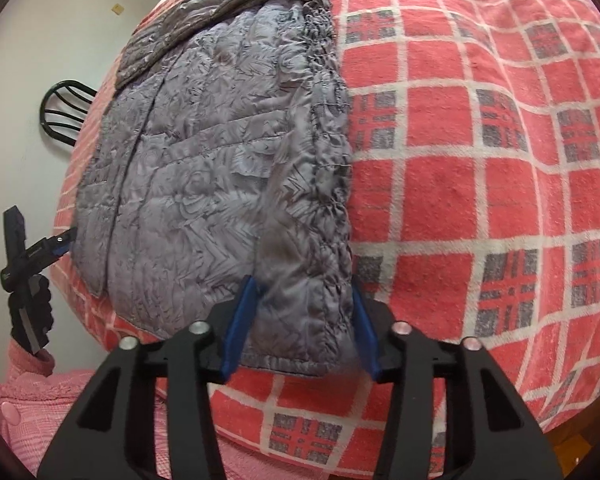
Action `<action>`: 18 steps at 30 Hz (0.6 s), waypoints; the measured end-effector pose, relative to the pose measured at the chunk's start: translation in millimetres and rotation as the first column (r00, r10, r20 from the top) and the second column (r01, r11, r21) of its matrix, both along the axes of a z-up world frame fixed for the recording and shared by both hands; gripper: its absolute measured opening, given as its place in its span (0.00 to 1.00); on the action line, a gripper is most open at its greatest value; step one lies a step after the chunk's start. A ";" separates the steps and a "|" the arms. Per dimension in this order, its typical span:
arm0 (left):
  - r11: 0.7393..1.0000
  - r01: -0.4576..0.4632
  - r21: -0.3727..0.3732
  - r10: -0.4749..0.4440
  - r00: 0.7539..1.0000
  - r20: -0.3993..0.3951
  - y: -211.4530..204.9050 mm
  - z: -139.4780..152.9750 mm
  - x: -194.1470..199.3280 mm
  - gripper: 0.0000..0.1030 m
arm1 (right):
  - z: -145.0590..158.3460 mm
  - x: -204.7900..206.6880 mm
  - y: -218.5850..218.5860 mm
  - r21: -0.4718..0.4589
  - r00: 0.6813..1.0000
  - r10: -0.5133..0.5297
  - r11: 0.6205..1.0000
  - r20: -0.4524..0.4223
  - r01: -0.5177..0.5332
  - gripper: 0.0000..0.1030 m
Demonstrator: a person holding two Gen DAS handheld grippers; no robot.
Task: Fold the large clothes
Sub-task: 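Move both grippers to the jacket's long side edge and grasp it, then lift the side edge with both grippers and fold it over the other half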
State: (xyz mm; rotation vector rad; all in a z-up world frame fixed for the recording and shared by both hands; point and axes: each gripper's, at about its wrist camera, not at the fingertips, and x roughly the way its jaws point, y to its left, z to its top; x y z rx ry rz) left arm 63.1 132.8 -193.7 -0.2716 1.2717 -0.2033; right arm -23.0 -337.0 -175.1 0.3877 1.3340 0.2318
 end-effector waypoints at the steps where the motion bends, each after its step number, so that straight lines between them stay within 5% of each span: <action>1: 1.000 0.001 -0.005 -0.001 1.000 0.000 0.1 0.0 -0.1 0.67 | -0.6 0.7 0.9 0.017 1.000 0.007 1.000 0.000 -0.007 0.27; 2: 1.000 0.002 -0.012 -0.002 1.000 0.002 -0.2 0.2 -0.5 0.65 | -0.7 1.5 1.8 0.020 1.000 0.014 1.000 0.003 -0.014 0.23; 7: 0.997 0.011 -0.073 -0.009 1.000 0.018 -4.1 5.0 -3.5 0.19 | 3.0 1.7 -0.2 0.061 1.000 0.022 0.998 0.013 -0.023 0.12; 18: 1.000 0.017 -0.001 -0.017 0.995 0.103 -14.3 33.5 -19.4 0.11 | 30.4 -14.7 -1.5 0.074 0.989 0.086 0.993 0.118 -0.095 0.10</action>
